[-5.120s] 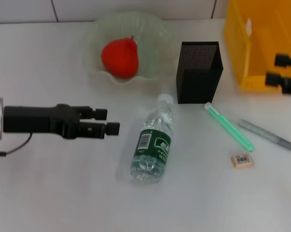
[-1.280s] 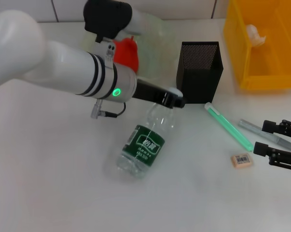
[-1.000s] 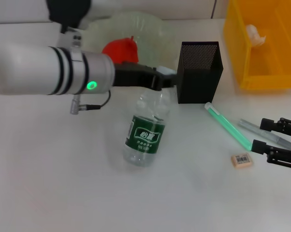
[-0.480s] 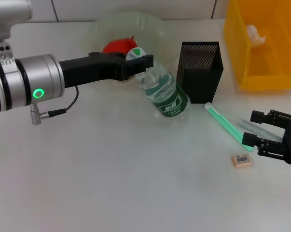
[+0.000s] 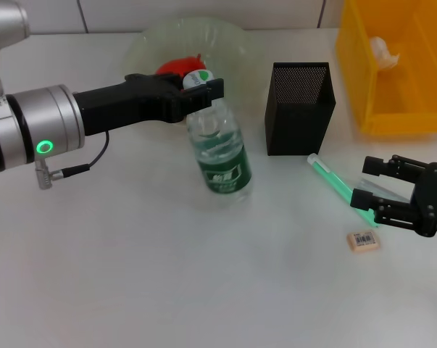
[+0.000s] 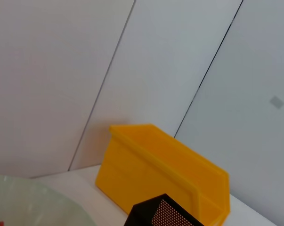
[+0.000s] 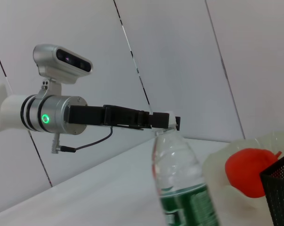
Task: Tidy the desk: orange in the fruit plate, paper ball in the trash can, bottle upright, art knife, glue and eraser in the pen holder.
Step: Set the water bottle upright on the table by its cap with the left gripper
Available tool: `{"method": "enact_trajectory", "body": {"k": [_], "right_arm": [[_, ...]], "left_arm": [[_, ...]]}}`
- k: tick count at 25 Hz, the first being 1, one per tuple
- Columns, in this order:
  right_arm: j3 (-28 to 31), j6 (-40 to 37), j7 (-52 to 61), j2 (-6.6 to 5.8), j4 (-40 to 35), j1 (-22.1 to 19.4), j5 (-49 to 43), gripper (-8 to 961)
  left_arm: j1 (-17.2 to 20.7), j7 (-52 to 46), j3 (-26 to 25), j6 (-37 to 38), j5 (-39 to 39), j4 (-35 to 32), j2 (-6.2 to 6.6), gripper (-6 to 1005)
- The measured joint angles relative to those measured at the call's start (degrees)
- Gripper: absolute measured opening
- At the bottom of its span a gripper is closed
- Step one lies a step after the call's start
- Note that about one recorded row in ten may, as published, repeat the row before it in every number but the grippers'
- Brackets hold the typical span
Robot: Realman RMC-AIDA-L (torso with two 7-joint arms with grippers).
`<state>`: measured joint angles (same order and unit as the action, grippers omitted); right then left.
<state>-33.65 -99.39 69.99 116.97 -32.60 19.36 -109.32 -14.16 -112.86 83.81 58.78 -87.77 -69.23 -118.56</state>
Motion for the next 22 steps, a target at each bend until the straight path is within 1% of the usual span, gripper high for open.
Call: {"method": "enact_trajectory", "body": {"k": [2, 5, 6, 8, 10, 11, 14, 15, 16, 19, 20, 22], "right_arm": [[0.0, 0.1, 0.0, 0.11, 0.0, 0.1, 0.0, 735], [0.0, 0.5, -0.1, 0.61, 0.0, 0.2, 0.4, 735], [0.0, 0.5, -0.1, 0.61, 0.0, 0.2, 0.4, 735], [0.0, 0.7, -0.1, 0.86, 0.0, 0.3, 0.5, 735], [0.0, 1.2, -0.1, 1.13, 0.0, 0.4, 0.5, 735], [0.0, 1.2, -0.1, 1.13, 0.0, 0.4, 0.5, 735], [0.0, 1.4, -0.1, 1.25, 0.0, 0.7, 0.5, 735], [0.0, 1.7, -0.2, 1.31, 0.3, 0.9, 0.5, 735], [0.0, 1.7, -0.2, 1.31, 0.3, 0.9, 0.5, 734], [0.0, 2.0, -0.2, 1.32, 1.0, 1.4, 0.5, 734], [0.0, 2.1, -0.2, 1.33, 1.3, 1.6, 0.5, 734], [0.0, 2.3, -0.2, 1.33, 1.4, 1.6, 0.5, 734]], "left_arm": [[0.2, 0.8, -0.2, 0.1, 0.3, 0.1, 0.0, 434], [0.8, 5.9, -1.5, 1.3, 2.0, 0.9, 0.06, 429], [0.8, 5.9, -1.5, 1.3, 2.0, 0.9, 0.06, 427], [1.0, 9.0, -2.2, 2.2, 2.9, 1.8, 0.05, 424], [0.7, 14.3, -3.4, 4.0, 4.3, 3.9, 0.03, 421], [0.7, 14.3, -3.4, 4.0, 4.3, 3.9, 0.03, 420], [0.3, 19.2, -4.1, 4.7, 5.3, 5.6, 0.05, 416], [0.2, 22.2, -4.6, 5.3, 6.0, 6.6, 0.05, 414], [0.2, 22.2, -4.6, 5.3, 6.0, 6.6, 0.05, 413], [0.2, 27.3, -5.4, 7.1, 9.0, 8.7, 0.07, 408], [-0.2, 30.2, -7.0, 9.9, 10.8, 10.6, 0.13, 379], [-0.4, 31.3, -8.0, 11.3, 11.2, 11.5, 0.13, 322]]}}
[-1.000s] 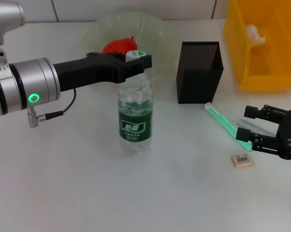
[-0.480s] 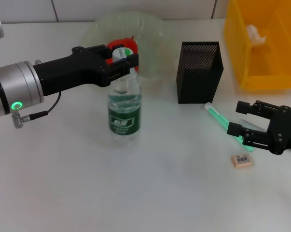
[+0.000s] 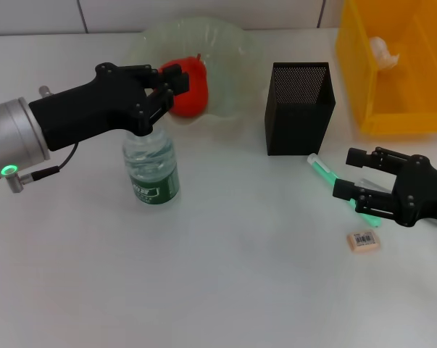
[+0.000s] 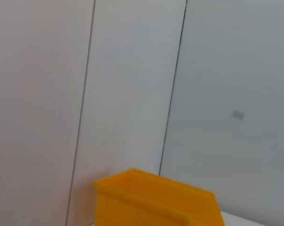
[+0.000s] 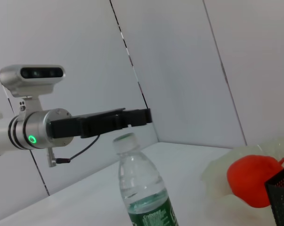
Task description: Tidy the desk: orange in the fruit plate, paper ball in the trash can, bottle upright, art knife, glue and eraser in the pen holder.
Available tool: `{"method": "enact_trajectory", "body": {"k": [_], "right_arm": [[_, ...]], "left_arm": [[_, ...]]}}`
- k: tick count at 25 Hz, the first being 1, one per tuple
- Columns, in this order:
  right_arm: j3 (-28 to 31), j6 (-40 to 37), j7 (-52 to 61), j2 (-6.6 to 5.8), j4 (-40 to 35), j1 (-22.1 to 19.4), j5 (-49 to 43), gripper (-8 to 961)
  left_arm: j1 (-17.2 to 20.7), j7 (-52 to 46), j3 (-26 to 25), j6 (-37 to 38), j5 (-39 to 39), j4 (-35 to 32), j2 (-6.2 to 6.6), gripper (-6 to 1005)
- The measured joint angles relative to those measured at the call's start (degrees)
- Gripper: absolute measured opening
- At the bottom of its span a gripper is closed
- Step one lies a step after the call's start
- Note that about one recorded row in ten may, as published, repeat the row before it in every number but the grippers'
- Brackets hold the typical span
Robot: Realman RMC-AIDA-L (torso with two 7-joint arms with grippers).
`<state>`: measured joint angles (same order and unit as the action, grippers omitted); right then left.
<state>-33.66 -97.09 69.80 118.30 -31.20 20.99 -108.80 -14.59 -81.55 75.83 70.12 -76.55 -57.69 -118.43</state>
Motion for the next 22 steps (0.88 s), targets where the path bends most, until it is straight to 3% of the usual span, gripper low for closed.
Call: {"method": "enact_trajectory", "body": {"k": [9, 10, 11, 14, 18, 22], "right_arm": [[0.0, 0.5, 0.0, 0.23, 0.1, 1.1, 0.0, 734], [0.0, 0.5, 0.0, 0.31, 0.1, 1.2, 0.0, 734], [0.0, 0.6, 0.0, 0.39, 0.1, 1.5, 0.0, 734], [0.1, 0.8, 0.0, 0.51, 0.1, 2.4, 0.0, 734], [0.1, 1.3, 0.0, 0.59, 0.1, 4.5, 0.1, 735], [0.1, 1.3, 0.0, 0.61, 0.1, 5.8, 0.1, 734]], "left_arm": [[-1.9, 3.0, -6.4, 7.2, 1.0, 5.3, -0.07, 30], [-2.3, 4.5, -8.1, 12.6, 1.5, 5.9, 0.09, 26], [-2.3, 4.5, -8.1, 12.6, 1.5, 5.9, 0.09, 22], [-2.6, 5.1, -11.0, 22.2, 1.3, 6.1, 0.4, 11], [-0.3, 6.4, -14.0, 34.0, 0.9, 7.5, 0.53, 122], [3.4, 13.2, -13.7, 38.0, 0.2, 13.8, 0.65, 223]]}}
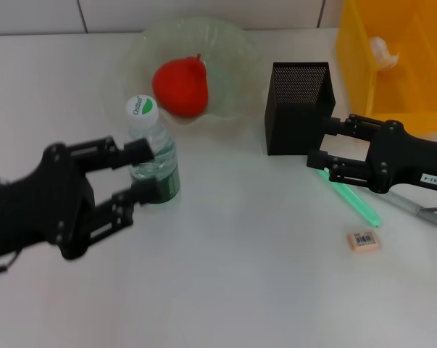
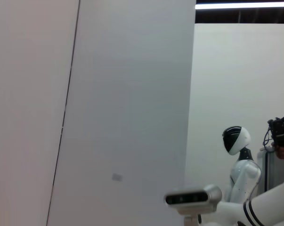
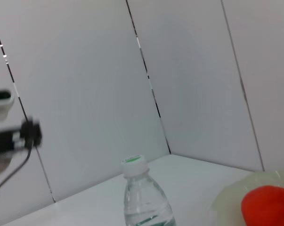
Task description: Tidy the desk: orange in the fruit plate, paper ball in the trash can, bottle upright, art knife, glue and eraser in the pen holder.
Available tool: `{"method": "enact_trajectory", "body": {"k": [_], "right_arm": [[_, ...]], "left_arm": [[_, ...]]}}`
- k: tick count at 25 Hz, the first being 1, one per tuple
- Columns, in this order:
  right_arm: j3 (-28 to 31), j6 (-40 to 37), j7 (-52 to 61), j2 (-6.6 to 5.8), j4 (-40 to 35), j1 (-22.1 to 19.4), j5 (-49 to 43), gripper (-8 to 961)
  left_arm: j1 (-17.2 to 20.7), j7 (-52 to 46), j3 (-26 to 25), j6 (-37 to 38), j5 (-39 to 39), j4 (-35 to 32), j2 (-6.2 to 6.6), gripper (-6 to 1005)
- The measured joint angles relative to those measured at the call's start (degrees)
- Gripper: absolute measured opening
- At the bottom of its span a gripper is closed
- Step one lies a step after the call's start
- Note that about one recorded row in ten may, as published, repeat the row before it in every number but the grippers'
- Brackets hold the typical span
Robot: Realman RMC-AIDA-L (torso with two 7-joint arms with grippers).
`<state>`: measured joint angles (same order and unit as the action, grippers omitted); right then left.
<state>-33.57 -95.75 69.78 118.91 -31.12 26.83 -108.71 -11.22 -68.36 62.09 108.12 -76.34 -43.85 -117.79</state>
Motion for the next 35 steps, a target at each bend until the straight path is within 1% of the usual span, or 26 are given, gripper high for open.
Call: {"method": "enact_trajectory", "body": {"k": [2, 3, 4, 5, 6, 7, 8, 10, 13, 15, 16, 17, 19, 20, 21, 22, 24, 25, 26, 27, 30, 31, 32, 35], "right_arm": [[0.0, 0.0, 0.0, 0.01, -0.1, 0.7, 0.0, 733], [0.0, 0.1, 0.0, 0.0, -0.2, 1.1, 0.0, 732], [0.0, 0.2, 0.0, 0.0, -0.2, 1.5, 0.0, 731], [-0.1, 0.3, 0.0, 0.01, -0.3, 1.9, 0.0, 730], [0.0, 0.6, 0.2, 0.0, -0.5, 2.6, 0.0, 730], [0.0, 0.6, 0.3, 0.01, -0.5, 2.9, 0.0, 729], [0.0, 0.6, 0.3, 0.01, -0.5, 2.9, 0.0, 728], [0.0, 0.6, 0.6, 0.01, -0.5, 3.7, 0.1, 727], [-0.4, 0.6, 2.5, 0.01, -1.2, 5.0, 0.1, 724], [-1.2, 0.6, 5.5, -0.07, -3.2, 6.0, -0.3, 723], [-3.7, 0.6, 10.6, -0.22, -7.2, 7.0, -1.3, 722], [-3.7, 0.6, 10.6, -0.22, -7.2, 7.0, -1.3, 721], [-8.1, 0.5, 17.8, -0.43, -13.0, 7.7, -2.8, 719], [-10.8, 0.4, 22.1, -0.5, -17.1, 8.0, -4.3, 719], [-15.6, 0.1, 30.7, -0.55, -25.2, 8.8, -8.4, 718], [-15.6, 0.1, 30.7, -0.55, -25.2, 8.8, -8.4, 717], [-19.7, -0.1, 39.2, -0.28, -33.3, 9.6, -14.4, 716], [-21.2, -0.1, 42.3, -0.17, -36.0, 9.8, -16.6, 715], [-25.2, -0.3, 49.2, 0.0, -41.7, 10.6, -22.2, 714], [-25.2, -0.3, 49.2, 0.0, -41.7, 10.6, -22.2, 713], [-30.3, -0.4, 56.4, 0.1, -46.4, 11.6, -28.2, 711], [-33.0, -0.4, 59.4, 0.13, -47.7, 12.2, -31.0, 710], [-33.0, -0.4, 59.4, 0.13, -47.7, 12.2, -31.0, 709], [-36.3, -0.6, 63.1, 0.17, -47.9, 13.2, -34.9, 707]], "left_arm": [[1.2, 4.2, -0.1, 0.2, -1.5, 4.9, 0.0, 273], [1.3, 6.0, -0.2, 0.1, -2.4, 7.3, -0.01, 299], [1.4, 9.4, -0.3, -0.2, -3.8, 11.4, -0.01, 324], [1.3, 10.6, -0.3, -0.4, -4.5, 12.9, -0.01, 349], [1.0, 15.0, -0.3, -1.9, -6.3, 18.3, 0.03, 392], [1.0, 15.0, -0.3, -1.9, -6.3, 18.3, 0.03, 435], [0.9, 16.7, -0.1, -3.3, -6.6, 20.2, 0.05, 478], [0.8, 18.0, 0.4, -5.6, -7.6, 21.6, -0.05, 564], [0.2, 18.0, 0.5, -7.7, -9.3, 21.9, -0.26, 682], [-0.2, 17.7, 0.6, -8.3, -10.0, 22.0, -0.25, 761], [-0.5, 17.7, 0.7, -8.4, -10.5, 22.0, -0.22, 800], [-0.8, 17.5, 0.7, -8.6, -11.1, 22.1, -0.12, 806], [-1.0, 17.4, 0.8, -8.8, -11.6, 22.1, -0.04, 817], [-1.4, 17.1, 0.8, -8.9, -12.2, 22.1, 0.02, 823], [-2.0, 16.4, 0.7, -9.2, -13.7, 22.2, 0.08, 829], [-2.0, 16.4, 0.7, -9.2, -13.7, 22.2, 0.08, 829], [-2.7, 15.5, 0.6, -9.6, -15.0, 22.2, 0.09, 829], [-3.1, 15.0, 0.7, -9.8, -15.5, 22.2, 0.12, 829], [-3.6, 14.3, 0.8, -10.1, -16.1, 22.2, 0.19, 829], [-3.6, 14.3, 0.8, -10.1, -16.1, 22.2, 0.19, 829], [-3.9, 13.8, 0.8, -10.3, -16.7, 22.2, 0.2, 829], [-4.3, 13.5, 0.6, -10.5, -17.1, 22.1, 0.14, 829], [-4.4, 13.4, 0.6, -10.5, -17.2, 22.1, 0.15, 829], [-4.7, 13.3, 0.6, -10.7, -17.2, 22.3, 0.19, 829]]}}
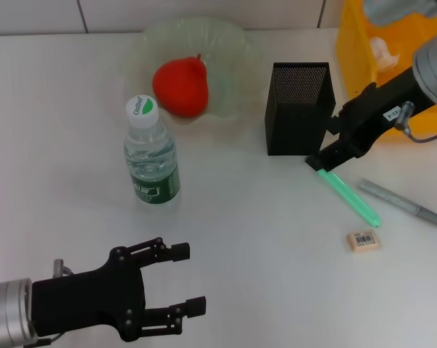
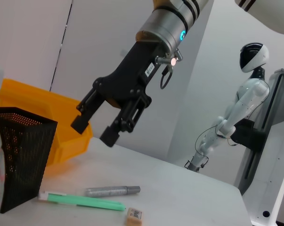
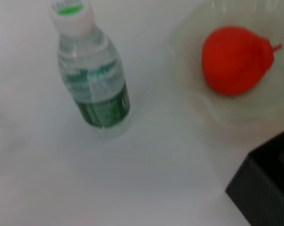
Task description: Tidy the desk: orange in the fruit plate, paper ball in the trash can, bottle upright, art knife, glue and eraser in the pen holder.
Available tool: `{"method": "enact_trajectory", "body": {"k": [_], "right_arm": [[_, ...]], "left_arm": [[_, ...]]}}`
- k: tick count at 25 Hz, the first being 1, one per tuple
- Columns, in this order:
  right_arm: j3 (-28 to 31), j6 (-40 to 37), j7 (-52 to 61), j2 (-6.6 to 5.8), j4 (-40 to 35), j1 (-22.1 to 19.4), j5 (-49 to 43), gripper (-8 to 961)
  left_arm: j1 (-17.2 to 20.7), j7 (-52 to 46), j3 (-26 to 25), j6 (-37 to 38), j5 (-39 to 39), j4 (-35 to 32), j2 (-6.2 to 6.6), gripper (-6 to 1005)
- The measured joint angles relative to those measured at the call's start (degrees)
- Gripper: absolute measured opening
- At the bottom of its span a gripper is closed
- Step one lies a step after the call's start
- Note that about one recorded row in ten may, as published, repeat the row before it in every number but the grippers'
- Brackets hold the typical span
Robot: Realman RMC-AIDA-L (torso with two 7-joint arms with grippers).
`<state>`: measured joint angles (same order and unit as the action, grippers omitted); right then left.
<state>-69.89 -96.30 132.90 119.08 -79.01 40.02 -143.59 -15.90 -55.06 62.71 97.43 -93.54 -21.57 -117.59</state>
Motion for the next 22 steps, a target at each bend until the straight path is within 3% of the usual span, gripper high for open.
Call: {"method": "enact_trajectory", "body": {"k": [11, 22], "right_arm": [[-9.3, 0.0, 7.4, 0.27, 0.6, 0.4, -9.5, 698], [-12.9, -2.0, 12.3, 0.36, 3.4, 0.1, -10.3, 690]], "left_arm": [[-1.2, -1.4, 0.4, -1.9, -0.2, 0.0, 0.04, 829], [-2.1, -1.5, 0.4, -3.0, -1.7, 0.0, -0.17, 829]]}}
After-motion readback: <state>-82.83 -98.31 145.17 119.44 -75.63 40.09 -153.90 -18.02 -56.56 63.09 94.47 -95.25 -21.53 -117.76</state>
